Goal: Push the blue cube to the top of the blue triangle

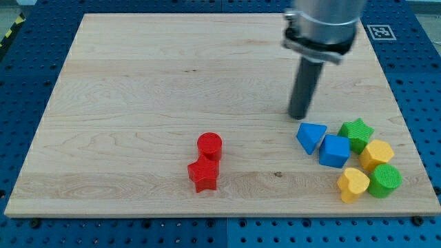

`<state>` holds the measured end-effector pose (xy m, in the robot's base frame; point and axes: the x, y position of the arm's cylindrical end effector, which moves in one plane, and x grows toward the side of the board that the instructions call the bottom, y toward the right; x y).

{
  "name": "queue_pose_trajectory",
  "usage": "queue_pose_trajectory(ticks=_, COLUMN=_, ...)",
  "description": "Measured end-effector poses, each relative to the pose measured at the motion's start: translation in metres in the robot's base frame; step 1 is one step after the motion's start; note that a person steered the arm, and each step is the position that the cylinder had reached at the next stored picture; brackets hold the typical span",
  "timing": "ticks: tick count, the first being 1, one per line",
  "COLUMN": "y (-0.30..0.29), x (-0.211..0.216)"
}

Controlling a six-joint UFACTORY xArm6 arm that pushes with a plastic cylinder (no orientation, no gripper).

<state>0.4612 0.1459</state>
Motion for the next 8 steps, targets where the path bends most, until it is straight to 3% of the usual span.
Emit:
queue_pose_trajectory(ticks=1, y=0.077, x=0.005)
queue_pose_trajectory(ticks=5, y=0.180, x=0.033)
queue_pose_trajectory(ticks=8, y=0.183, x=0.047)
